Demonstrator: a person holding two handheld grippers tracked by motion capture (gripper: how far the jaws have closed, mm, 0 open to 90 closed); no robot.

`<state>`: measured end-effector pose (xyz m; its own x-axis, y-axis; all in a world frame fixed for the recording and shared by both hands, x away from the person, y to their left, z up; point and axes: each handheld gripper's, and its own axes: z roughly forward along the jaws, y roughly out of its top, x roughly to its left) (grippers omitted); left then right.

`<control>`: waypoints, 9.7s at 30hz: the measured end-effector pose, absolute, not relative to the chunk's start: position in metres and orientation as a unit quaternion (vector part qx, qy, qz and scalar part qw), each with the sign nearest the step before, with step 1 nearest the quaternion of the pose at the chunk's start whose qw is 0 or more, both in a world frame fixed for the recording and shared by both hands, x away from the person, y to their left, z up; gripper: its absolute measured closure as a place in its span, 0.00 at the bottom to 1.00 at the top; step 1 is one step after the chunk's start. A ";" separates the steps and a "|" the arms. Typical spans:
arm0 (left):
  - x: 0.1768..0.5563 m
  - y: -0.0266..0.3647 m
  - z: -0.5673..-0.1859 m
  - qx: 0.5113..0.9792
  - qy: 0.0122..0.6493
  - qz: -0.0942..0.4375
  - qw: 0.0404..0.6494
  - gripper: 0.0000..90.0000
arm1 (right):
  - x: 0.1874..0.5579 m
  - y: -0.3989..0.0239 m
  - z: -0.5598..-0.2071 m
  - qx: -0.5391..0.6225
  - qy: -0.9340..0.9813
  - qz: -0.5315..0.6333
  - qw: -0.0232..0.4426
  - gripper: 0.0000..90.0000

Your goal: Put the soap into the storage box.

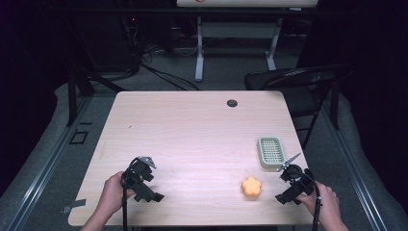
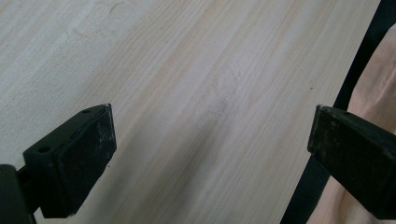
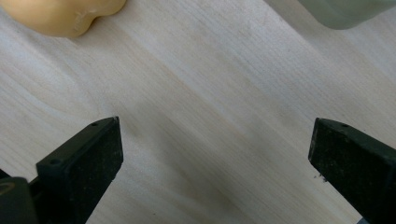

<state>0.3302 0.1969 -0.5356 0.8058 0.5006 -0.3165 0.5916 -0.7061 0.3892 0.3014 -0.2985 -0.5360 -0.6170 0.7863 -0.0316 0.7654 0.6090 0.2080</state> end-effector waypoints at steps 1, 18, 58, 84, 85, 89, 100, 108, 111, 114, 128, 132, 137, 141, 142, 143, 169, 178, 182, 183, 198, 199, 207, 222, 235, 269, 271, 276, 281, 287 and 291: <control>0.330 0.197 -0.536 0.919 0.297 -0.095 0.242 0.01 | 0.303 -0.299 -0.535 0.427 0.899 0.080 0.054 0.03; 0.330 0.197 -0.536 0.919 0.298 -0.095 0.242 0.01 | 0.308 -0.288 -0.537 0.420 0.902 0.083 0.057 0.00; 0.331 0.197 -0.536 0.918 0.298 -0.092 0.242 0.02 | 0.314 -0.222 -0.531 0.352 0.926 0.132 0.044 0.00; 0.331 0.197 -0.536 0.918 0.299 -0.092 0.242 0.01 | 0.323 -0.201 -0.544 0.337 0.932 0.127 0.038 0.14; 0.331 0.196 -0.537 0.918 0.298 -0.093 0.243 0.01 | 0.323 -0.201 -0.544 0.334 0.934 0.122 0.036 0.16; 0.331 0.196 -0.537 0.919 0.298 -0.094 0.242 0.01 | 0.323 -0.199 -0.546 0.334 0.935 0.109 0.040 0.20; 0.331 0.196 -0.537 0.919 0.298 -0.094 0.242 0.01 | 0.322 -0.197 -0.549 0.331 0.936 0.109 0.038 0.29; 0.331 0.196 -0.536 0.919 0.298 -0.093 0.241 0.01 | 0.320 -0.196 -0.549 0.334 0.936 0.106 0.046 0.29; 0.331 0.196 -0.537 0.918 0.298 -0.093 0.243 0.01 | 0.320 -0.195 -0.548 0.333 0.936 0.106 0.048 0.30; 0.331 0.196 -0.536 0.919 0.299 -0.092 0.242 0.02 | 0.319 -0.195 -0.548 0.329 0.938 0.099 0.055 0.30; 0.331 0.197 -0.536 0.918 0.299 -0.091 0.243 0.01 | 0.317 -0.194 -0.539 0.328 0.936 0.112 0.063 0.30; 0.331 0.197 -0.536 0.919 0.298 -0.092 0.242 0.01 | 0.317 -0.195 -0.538 0.329 0.935 0.113 0.064 0.30; 0.331 0.197 -0.536 0.919 0.299 -0.091 0.242 0.01 | 0.318 -0.197 -0.536 0.332 0.934 0.114 0.065 0.30; 0.331 0.197 -0.535 0.919 0.298 -0.091 0.242 0.01 | 0.318 -0.199 -0.534 0.334 0.933 0.116 0.067 0.30; 0.331 0.197 -0.535 0.919 0.299 -0.091 0.242 0.01 | 0.318 -0.199 -0.534 0.335 0.933 0.113 0.070 0.30; 0.331 0.197 -0.535 0.919 0.299 -0.091 0.242 0.01 | 0.318 -0.200 -0.533 0.336 0.932 0.119 0.066 0.30; 0.331 0.197 -0.536 0.918 0.298 -0.093 0.244 0.02 | 0.323 -0.218 -0.522 0.363 0.920 0.123 0.082 0.30; 0.331 0.197 -0.536 0.918 0.298 -0.092 0.243 0.01 | 0.325 -0.226 -0.517 0.371 0.917 0.119 0.087 0.30; 0.331 0.197 -0.536 0.918 0.298 -0.092 0.243 0.02 | 0.325 -0.229 -0.516 0.377 0.914 0.123 0.086 0.30; 0.331 0.197 -0.536 0.918 0.298 -0.092 0.243 0.01 | 0.326 -0.230 -0.516 0.376 0.915 0.121 0.087 0.30; 0.331 0.197 -0.536 0.918 0.299 -0.093 0.244 0.02 | 0.327 -0.239 -0.510 0.388 0.908 0.127 0.089 0.30; 0.331 0.197 -0.536 0.918 0.299 -0.093 0.244 0.01 | 0.327 -0.239 -0.509 0.386 0.910 0.121 0.094 0.30; 0.331 0.197 -0.536 0.918 0.299 -0.092 0.244 0.02 | 0.327 -0.244 -0.508 0.398 0.902 0.136 0.097 0.30; 0.331 0.197 -0.536 0.918 0.299 -0.092 0.242 0.01 | 0.330 -0.254 -0.500 0.406 0.898 0.135 0.108 0.30; 0.331 0.197 -0.536 0.919 0.298 -0.091 0.241 0.01 | 0.332 -0.262 -0.493 0.414 0.892 0.138 0.114 0.30; 0.331 0.195 -0.536 0.920 0.300 -0.085 0.238 0.02 | 0.345 -0.276 -0.486 0.435 0.879 0.146 0.126 0.30; 0.331 0.195 -0.537 0.920 0.300 -0.086 0.238 0.02 | 0.345 -0.276 -0.486 0.436 0.879 0.148 0.126 0.30; 0.332 0.196 -0.537 0.918 0.300 -0.092 0.242 0.01 | 0.349 -0.277 -0.483 0.438 0.877 0.148 0.131 0.30; 0.331 0.195 -0.537 0.919 0.301 -0.085 0.238 0.02 | 0.352 -0.277 -0.481 0.440 0.875 0.151 0.130 0.30; 0.331 0.195 -0.537 0.919 0.302 -0.085 0.238 0.02 | 0.355 -0.277 -0.479 0.442 0.873 0.153 0.136 0.30; 0.332 0.195 -0.537 0.918 0.301 -0.091 0.241 0.01 | 0.358 -0.277 -0.478 0.442 0.874 0.147 0.138 0.30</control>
<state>0.3317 0.1952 -0.5368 0.8027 0.5084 -0.3118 0.5960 -0.7028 0.3883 0.3584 -0.2773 -0.4776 -0.5717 0.8129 -0.1113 0.7319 0.5666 0.3786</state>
